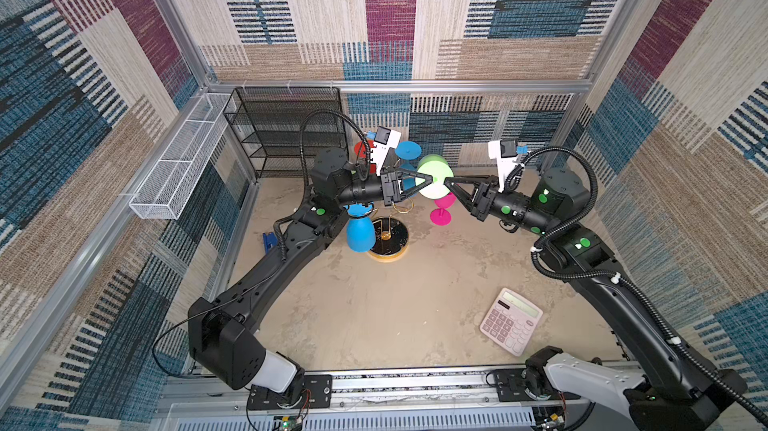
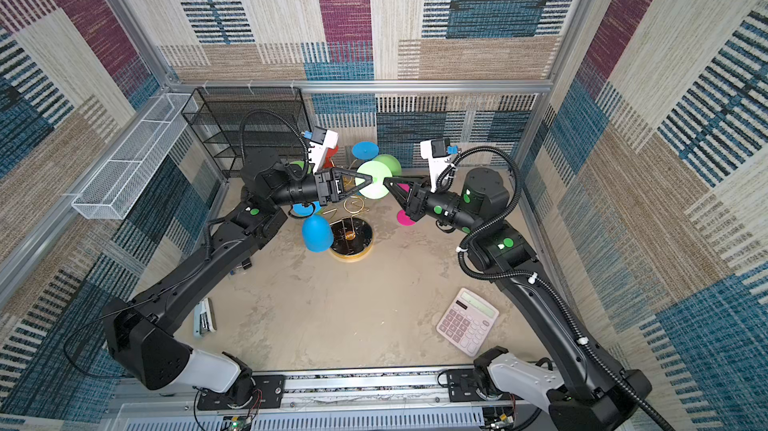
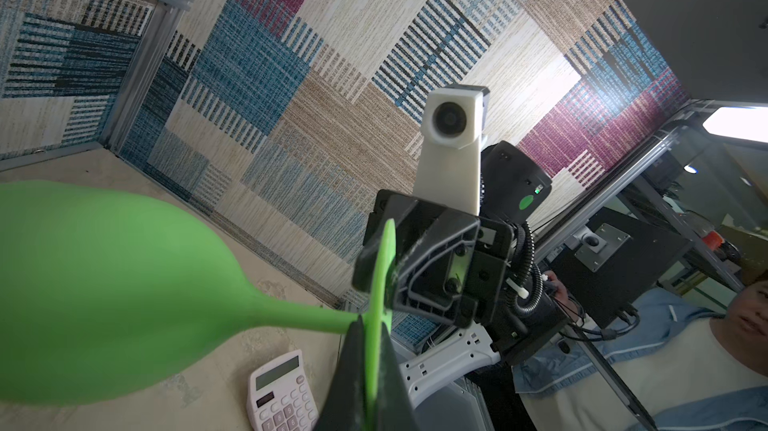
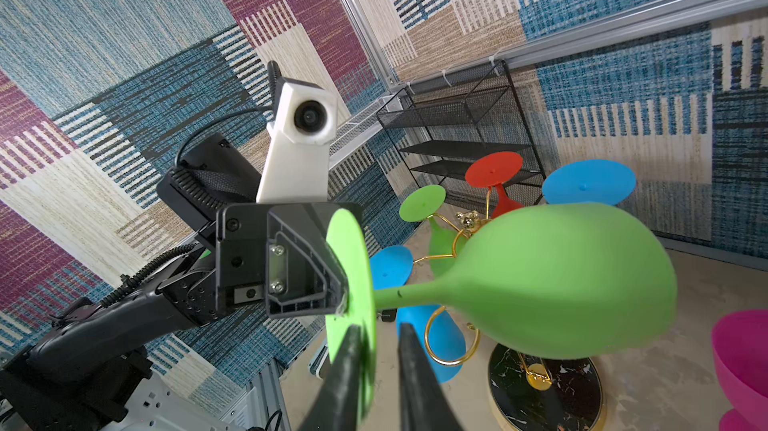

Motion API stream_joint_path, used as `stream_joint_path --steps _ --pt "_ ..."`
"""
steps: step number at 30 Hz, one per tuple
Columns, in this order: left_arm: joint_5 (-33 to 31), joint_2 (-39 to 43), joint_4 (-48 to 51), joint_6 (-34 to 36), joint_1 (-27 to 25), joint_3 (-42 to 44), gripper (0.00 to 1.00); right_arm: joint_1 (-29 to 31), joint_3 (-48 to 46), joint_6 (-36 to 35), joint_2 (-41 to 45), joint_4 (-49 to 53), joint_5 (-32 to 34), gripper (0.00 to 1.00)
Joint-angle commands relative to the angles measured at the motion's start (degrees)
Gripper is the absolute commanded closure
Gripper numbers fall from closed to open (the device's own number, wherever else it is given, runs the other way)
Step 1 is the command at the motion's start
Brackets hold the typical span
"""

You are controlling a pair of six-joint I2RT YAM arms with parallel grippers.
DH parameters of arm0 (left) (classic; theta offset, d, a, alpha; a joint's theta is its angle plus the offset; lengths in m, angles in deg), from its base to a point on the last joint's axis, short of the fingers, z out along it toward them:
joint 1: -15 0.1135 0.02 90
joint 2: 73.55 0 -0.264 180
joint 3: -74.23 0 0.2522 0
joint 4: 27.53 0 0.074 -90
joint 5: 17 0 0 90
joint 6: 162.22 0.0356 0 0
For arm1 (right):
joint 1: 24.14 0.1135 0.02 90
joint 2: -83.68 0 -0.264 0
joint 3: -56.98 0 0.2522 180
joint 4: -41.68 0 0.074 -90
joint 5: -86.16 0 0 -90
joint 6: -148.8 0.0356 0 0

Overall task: Take the wine glass off the wine glass rack
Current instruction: 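Close the left gripper on the green glass foot while right holds, then open the right gripper and withdraw it from the green glass foot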

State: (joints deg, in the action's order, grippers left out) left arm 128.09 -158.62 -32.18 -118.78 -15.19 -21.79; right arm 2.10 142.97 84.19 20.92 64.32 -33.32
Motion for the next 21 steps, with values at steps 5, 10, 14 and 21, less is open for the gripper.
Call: stream_joint_path --steps 5,10,14,21 --pt "-0.61 -0.71 -10.70 -12.73 0.78 -0.53 1.00 -0.05 -4.02 -7.90 5.33 -1.74 9.05 0.26" --pt "-1.08 -0.94 -10.82 -17.40 1.88 -1.14 1.00 -0.05 -10.04 -17.16 8.87 -5.42 13.70 0.09" --pt "-1.26 -0.66 -9.52 -18.65 2.09 -1.43 1.00 -0.05 -14.83 -24.93 10.02 -10.62 17.03 0.01" --pt "-1.15 -0.46 -9.25 -20.74 2.09 -1.24 1.00 0.04 -21.19 -35.18 8.87 -24.36 15.55 0.01"
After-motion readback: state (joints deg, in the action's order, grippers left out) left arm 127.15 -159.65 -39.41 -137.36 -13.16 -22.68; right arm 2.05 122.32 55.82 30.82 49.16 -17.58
